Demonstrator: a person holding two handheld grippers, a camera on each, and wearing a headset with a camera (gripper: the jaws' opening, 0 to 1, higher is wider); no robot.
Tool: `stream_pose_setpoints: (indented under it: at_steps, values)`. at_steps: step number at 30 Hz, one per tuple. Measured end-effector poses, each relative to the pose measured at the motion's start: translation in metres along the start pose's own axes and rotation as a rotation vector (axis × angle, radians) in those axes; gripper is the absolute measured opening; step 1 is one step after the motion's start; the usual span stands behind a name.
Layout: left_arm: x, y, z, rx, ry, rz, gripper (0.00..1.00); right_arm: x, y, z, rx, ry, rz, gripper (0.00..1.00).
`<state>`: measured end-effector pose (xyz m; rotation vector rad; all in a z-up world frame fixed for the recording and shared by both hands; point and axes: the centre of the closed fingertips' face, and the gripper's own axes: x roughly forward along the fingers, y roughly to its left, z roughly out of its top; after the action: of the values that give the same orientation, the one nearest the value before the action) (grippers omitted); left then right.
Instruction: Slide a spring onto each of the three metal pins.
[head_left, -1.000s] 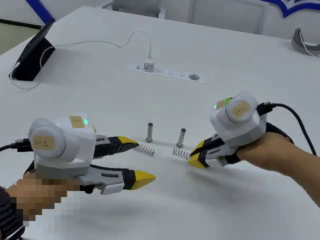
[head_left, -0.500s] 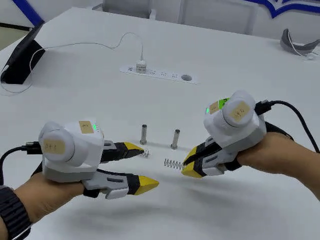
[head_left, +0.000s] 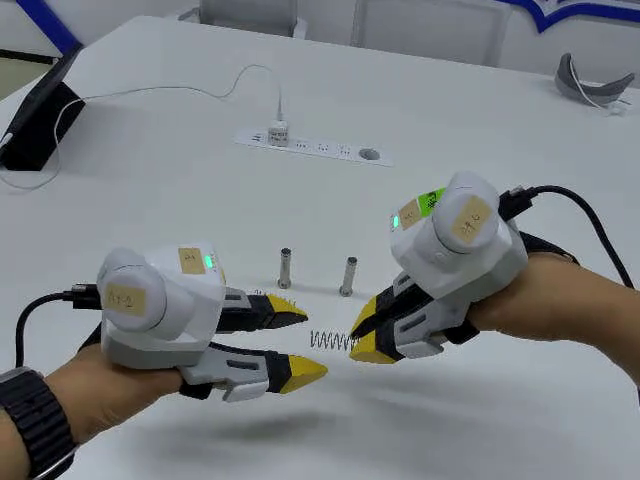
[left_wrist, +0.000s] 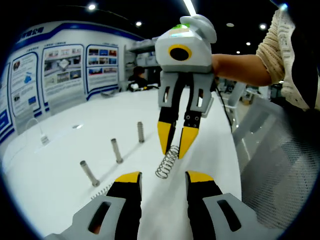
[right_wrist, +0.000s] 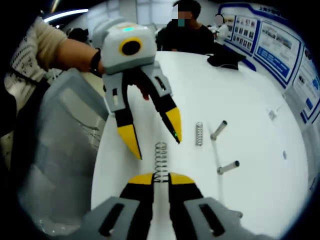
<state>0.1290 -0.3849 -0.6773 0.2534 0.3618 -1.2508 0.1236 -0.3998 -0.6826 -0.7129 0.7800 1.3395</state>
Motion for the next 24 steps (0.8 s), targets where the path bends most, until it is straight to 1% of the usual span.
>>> stream_pose_setpoints:
  at_steps: [4,8,14,17,20,24]
  values:
    - [0.002,-0.004,0.001,0.025,0.005,-0.012,0.31,-0.001,0.005,0.002,-0.023,0.006,0.014,0.12]
    - [0.003,-0.009,0.002,0.049,0.011,-0.024,0.25,-0.001,0.008,0.003,-0.038,0.014,0.023,0.12]
    - [0.006,-0.017,0.001,0.11,0.035,-0.037,0.16,-0.003,0.013,0.004,-0.061,0.022,0.037,0.12]
    - [0.006,-0.018,0.001,0.131,0.045,-0.034,0.13,-0.004,0.014,0.004,-0.071,0.03,0.043,0.12]
    - [0.006,-0.018,0.001,0.137,0.049,-0.035,0.12,-0.006,0.016,0.005,-0.075,0.031,0.046,0.12]
    - [0.006,-0.019,0.0,0.145,0.06,-0.037,0.12,-0.013,0.019,0.011,-0.08,0.02,0.048,0.12]
